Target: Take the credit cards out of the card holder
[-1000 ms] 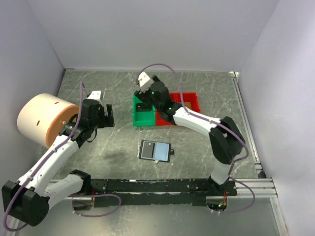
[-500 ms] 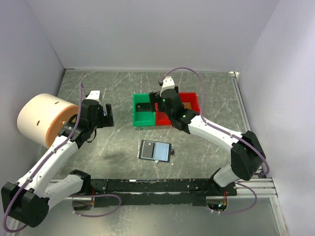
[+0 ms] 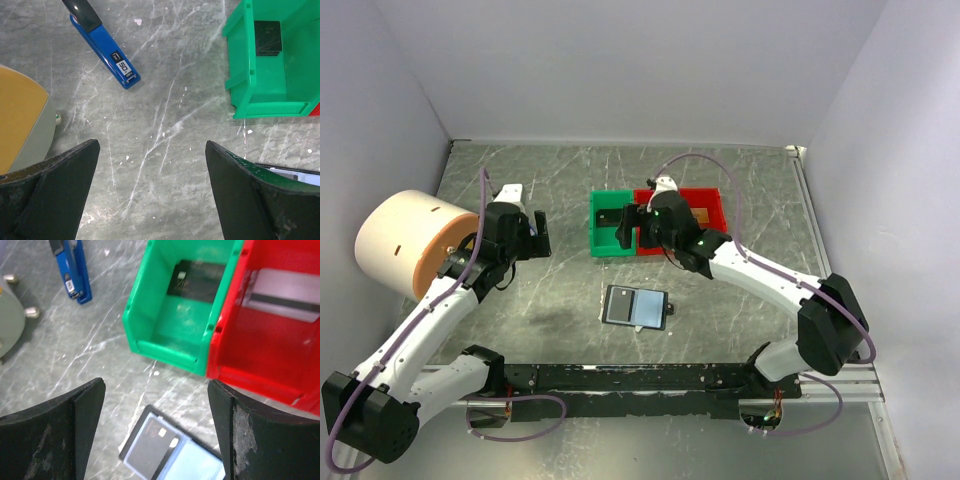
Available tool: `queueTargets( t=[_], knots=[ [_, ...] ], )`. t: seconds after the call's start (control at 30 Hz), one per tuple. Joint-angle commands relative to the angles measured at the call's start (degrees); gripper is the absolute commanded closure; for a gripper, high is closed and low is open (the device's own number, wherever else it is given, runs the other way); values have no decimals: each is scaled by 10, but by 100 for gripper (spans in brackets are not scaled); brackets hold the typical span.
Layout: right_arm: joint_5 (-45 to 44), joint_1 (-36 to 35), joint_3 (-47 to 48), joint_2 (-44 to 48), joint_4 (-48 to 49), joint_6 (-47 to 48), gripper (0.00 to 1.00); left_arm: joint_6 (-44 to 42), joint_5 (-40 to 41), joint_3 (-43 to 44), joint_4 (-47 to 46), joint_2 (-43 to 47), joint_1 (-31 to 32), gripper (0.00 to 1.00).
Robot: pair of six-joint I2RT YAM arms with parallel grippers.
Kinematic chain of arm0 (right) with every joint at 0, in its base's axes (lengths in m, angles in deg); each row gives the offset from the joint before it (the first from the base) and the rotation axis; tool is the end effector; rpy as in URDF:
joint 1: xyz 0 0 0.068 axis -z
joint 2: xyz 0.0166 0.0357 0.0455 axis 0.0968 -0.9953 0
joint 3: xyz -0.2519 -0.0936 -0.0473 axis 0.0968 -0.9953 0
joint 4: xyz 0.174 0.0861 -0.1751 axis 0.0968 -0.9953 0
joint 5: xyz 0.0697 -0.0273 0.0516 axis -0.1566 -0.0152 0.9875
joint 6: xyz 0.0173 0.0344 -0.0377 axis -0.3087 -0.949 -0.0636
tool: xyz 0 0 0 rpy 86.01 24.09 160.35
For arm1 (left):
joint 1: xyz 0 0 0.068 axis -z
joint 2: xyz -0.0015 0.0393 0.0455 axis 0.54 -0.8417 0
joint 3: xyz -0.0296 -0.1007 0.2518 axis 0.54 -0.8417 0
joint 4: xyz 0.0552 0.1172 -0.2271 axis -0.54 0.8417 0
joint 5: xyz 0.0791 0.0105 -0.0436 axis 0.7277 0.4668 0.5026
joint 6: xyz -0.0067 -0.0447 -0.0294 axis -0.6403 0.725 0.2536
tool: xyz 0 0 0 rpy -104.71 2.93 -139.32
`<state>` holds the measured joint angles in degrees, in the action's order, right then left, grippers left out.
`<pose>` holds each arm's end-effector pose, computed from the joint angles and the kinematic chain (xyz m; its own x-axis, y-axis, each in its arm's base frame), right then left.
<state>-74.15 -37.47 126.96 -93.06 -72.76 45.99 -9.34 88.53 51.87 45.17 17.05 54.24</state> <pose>0.2444 0.2215 0.2770 -0.5977 0.0815 -0.7976 -0.3465 0.8709 0.3486 0.1981 -0.0679 0.2880 -0.5673 -0.1119 -0.8159 -0.0340 0.9931 -0.1126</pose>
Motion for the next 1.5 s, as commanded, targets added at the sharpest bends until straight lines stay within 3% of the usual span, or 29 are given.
queueTargets(
  t=[0.0, 0.17, 0.53, 0.73, 0.97, 1.13, 1.47],
  knots=[
    [85, 1, -32, 13, 6, -85, 16, 1, 16, 10, -3, -1, -5, 1],
    [92, -12, -50, 4, 7, -124, 20, 2, 23, 9, -2, 8, -6, 1],
    [-91, -91, -30, -3, -119, -189, 33, 5, 30, 11, 3, 11, -8, 2],
    [-132, -137, -51, -13, -145, -266, 39, 6, 39, 9, 2, 17, -8, 2],
    [-47, -144, -116, -9, -59, -280, 52, 2, 28, 9, 0, 11, -9, 4],
    [3, -144, -121, -41, -26, -272, 54, 1, 24, 10, 0, 5, -10, 4],
    [14, -128, -155, -73, -18, -284, 56, -10, -35, 6, -12, -15, -9, 7]
  ],
)
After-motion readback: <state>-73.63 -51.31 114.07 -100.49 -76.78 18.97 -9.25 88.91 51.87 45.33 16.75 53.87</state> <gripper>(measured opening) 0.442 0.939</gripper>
